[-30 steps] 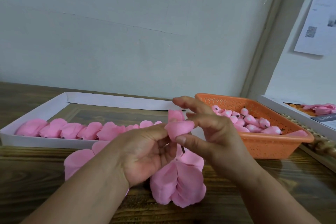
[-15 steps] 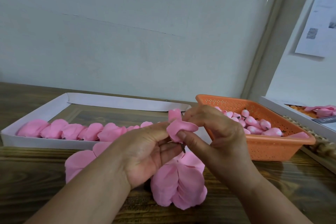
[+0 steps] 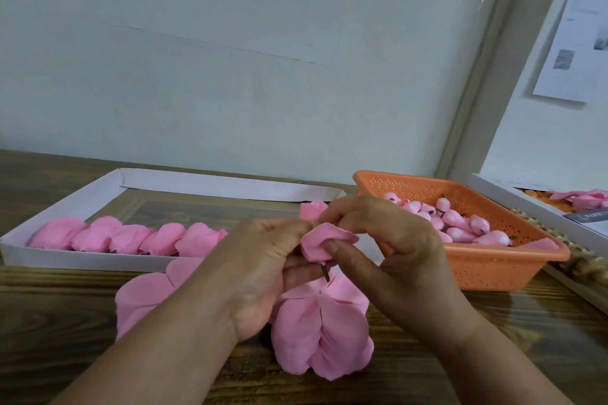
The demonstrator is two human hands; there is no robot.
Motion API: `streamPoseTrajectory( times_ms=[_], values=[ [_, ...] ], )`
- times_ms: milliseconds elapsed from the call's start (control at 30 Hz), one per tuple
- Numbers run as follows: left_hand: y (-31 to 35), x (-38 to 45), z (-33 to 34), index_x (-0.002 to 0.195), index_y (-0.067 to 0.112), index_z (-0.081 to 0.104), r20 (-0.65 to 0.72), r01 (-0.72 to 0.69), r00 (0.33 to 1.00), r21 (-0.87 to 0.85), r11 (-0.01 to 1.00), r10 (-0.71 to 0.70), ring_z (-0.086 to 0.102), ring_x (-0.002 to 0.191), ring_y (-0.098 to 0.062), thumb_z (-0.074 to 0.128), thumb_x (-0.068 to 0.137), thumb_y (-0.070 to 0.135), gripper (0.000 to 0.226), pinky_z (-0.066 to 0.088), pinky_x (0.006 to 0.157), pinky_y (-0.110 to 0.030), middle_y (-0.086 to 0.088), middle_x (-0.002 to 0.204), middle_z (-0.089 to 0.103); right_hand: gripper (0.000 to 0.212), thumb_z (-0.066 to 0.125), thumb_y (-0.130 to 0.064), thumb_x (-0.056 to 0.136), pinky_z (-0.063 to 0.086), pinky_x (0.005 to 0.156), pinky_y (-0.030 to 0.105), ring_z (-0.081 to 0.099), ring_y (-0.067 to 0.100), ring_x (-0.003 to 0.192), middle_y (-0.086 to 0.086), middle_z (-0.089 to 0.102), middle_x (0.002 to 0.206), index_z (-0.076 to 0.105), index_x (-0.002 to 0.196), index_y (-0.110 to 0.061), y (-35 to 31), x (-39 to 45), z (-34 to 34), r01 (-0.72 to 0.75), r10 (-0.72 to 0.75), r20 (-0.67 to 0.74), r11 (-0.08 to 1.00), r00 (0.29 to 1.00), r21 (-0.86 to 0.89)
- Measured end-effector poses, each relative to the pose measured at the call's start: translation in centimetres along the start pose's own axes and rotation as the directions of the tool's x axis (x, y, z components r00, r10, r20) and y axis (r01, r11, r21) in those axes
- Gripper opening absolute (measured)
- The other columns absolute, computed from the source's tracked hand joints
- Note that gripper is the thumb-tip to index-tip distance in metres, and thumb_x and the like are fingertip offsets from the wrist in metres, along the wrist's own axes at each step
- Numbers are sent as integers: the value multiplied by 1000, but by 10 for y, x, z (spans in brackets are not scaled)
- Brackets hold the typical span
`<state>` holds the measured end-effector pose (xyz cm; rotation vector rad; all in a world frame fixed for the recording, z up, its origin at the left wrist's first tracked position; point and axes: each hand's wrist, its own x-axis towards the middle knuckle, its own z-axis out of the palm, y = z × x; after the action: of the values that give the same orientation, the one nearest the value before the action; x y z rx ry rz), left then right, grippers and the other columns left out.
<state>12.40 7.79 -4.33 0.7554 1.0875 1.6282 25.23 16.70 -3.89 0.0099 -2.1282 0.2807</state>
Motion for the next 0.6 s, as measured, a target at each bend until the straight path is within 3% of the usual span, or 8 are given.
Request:
streamPoseTrajectory(
  times_ms=[233, 367, 500, 600],
  values=[
    [1, -1, -3, 94, 10, 77, 124, -25, 992, 37, 999, 20, 71, 83, -13, 68, 69, 14, 27, 58, 72, -23, -11, 99, 74, 6, 65, -5, 76, 52, 69, 27, 65, 11, 77, -2, 70, 79, 68, 72, -7, -1, -2, 5, -212, 217, -86, 975, 972, 62],
    [-1, -2, -3, 96, 10, 76, 146, -37, 989, 15, 999, 35, 72, 88, -15, 64, 71, 16, 28, 58, 71, -23, -11, 102, 74, 7, 63, -4, 75, 51, 66, 31, 63, 13, 72, -1, 68, 75, 67, 70, -8, -2, -2, 8, -250, 258, -112, 965, 960, 79],
    [-3, -2, -2, 94, 11, 76, 160, -78, 985, 61, 995, 67, 71, 88, -13, 61, 72, 20, 28, 57, 72, -22, -9, 101, 74, 7, 63, -5, 74, 51, 67, 35, 63, 16, 72, -1, 67, 74, 66, 68, -7, -2, -2, 9, -288, 301, -113, 951, 947, 116],
    [-3, -3, -1, 79, 3, 75, 141, -106, 986, 95, 990, 92, 72, 90, -17, 64, 69, 36, 36, 59, 76, -27, -14, 99, 74, 8, 63, -5, 74, 51, 68, 37, 63, 17, 73, -1, 67, 73, 65, 67, -7, -2, -2, 9, -309, 325, -111, 941, 939, 139]
  ],
)
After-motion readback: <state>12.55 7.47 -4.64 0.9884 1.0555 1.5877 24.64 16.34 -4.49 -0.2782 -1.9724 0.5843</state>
